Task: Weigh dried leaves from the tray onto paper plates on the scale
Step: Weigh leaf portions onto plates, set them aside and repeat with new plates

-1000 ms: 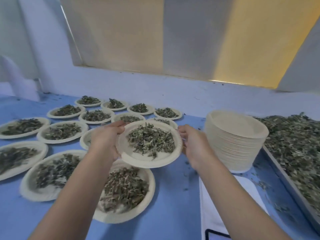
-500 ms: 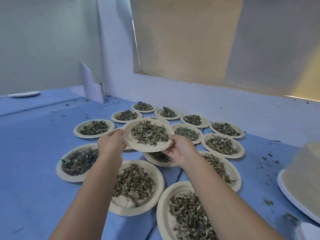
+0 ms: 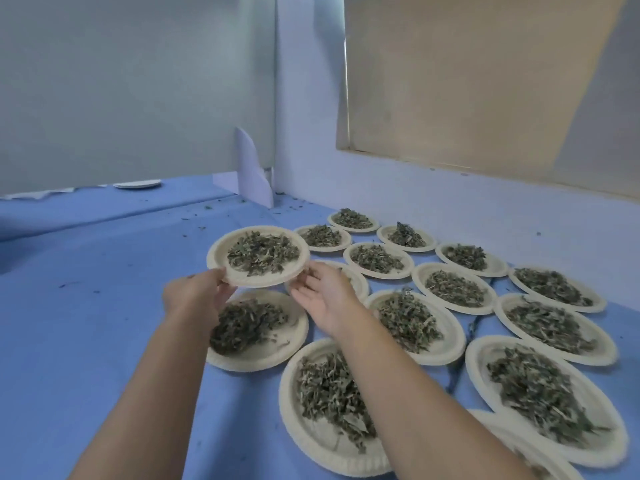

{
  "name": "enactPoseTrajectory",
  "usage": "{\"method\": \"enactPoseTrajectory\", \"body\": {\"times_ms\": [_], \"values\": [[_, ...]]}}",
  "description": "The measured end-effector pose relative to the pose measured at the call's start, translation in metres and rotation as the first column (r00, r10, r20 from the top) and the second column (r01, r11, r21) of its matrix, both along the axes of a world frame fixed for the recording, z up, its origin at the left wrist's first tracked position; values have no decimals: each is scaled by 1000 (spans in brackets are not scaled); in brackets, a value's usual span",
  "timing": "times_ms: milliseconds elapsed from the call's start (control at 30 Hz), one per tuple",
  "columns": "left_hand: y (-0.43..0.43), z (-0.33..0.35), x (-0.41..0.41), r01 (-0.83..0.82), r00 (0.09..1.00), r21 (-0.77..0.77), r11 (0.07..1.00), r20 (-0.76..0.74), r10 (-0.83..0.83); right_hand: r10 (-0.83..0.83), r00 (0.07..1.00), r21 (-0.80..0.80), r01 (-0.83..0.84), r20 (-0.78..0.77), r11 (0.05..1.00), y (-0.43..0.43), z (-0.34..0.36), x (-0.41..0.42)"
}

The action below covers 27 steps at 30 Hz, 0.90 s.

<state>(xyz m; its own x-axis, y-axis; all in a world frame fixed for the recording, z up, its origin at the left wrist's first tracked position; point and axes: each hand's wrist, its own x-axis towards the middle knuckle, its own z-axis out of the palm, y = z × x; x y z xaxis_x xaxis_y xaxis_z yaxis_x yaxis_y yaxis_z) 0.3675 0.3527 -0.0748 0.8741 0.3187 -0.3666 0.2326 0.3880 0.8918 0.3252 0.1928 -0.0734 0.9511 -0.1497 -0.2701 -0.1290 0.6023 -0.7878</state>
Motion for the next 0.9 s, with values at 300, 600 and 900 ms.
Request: {"method": "enactPoseTrajectory", "body": {"times_ms": [300, 600, 900], "values": [[52, -35, 28, -338, 941, -134, 931, -79, 330, 101, 995, 18, -101, 4, 995, 63, -6, 23], [48, -40, 16, -411, 903, -38, 911, -153, 401, 38, 999, 8, -38, 13, 999, 51, -15, 21], [40, -30, 13, -329, 925, 16, 944, -199, 325, 0, 1000, 36, -1, 4, 999, 37, -10, 5]]}}
